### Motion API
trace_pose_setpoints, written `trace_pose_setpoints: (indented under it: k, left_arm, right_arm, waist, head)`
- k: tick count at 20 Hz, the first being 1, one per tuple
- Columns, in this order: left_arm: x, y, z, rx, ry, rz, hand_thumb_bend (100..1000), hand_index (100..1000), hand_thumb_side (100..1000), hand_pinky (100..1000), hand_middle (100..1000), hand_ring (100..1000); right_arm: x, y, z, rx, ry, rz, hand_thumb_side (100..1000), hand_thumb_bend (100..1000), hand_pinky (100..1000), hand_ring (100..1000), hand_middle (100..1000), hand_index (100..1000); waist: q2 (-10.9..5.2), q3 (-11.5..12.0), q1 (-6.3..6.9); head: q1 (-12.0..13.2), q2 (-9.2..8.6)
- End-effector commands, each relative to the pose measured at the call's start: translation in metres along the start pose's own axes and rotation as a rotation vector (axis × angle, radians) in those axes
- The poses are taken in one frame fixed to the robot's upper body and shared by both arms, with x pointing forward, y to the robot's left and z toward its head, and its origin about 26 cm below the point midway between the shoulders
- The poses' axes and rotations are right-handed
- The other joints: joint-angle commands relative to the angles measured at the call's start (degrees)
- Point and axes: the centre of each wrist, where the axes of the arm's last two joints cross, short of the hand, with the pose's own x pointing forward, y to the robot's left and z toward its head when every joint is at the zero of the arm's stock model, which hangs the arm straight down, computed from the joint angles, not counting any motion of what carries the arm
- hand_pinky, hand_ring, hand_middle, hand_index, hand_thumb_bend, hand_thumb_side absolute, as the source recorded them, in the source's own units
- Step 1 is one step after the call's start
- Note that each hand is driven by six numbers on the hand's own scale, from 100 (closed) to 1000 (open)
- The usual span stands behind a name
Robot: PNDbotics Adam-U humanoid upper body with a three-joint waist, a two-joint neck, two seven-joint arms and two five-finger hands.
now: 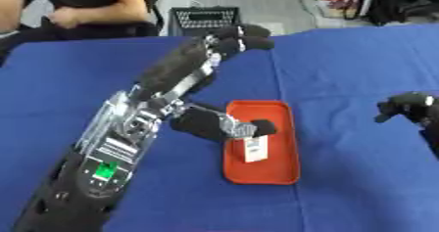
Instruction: Pick up objects on the table and place them in the box.
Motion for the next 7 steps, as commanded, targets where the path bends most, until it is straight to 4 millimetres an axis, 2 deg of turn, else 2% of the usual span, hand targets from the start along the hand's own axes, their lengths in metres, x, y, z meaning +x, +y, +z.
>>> trace_pose_setpoints:
  k: [1, 4, 5, 7]
  left_arm:
    - [0.0, 0.021, 0.014, 0.097, 0.041, 0.039, 689, 920, 488, 998, 912, 862]
    - [-0.013, 0.018, 0.033, 0.157, 0.136, 0.109, 644, 932, 533, 1000, 927, 865]
    - [-0.018, 0.014, 0.039, 0.174, 0.168, 0.134, 608, 938, 564, 1000, 932, 864]
    - [-0.03, 0.003, 0.052, 0.209, 0.238, 0.184, 592, 945, 592, 1000, 941, 869]
  right_arm:
    - [0.004, -0.005, 0.001, -0.002, 0.0, 0.025, 947, 100, 854, 629, 656, 808]
    - [0.004, -0.005, 0.001, -0.004, 0.001, 0.028, 947, 100, 854, 629, 655, 808]
    - [0.004, -0.005, 0.001, -0.005, 0.001, 0.028, 947, 100, 854, 628, 655, 808]
    - [0.004, -0.005, 0.001, -0.006, 0.001, 0.03, 948, 100, 854, 628, 655, 808]
  waist:
    - [-0.75, 0.2, -0.15]
    - [-0.61, 0.4, -0.17]
    - [-0.56, 0.4, -0.17]
    - [-0.45, 0.5, -0.18]
  head:
    - [-0.6, -0.67]
    - [-0.7, -0.81]
    - [-0.8, -0.88]
    - [-0.9, -1.01]
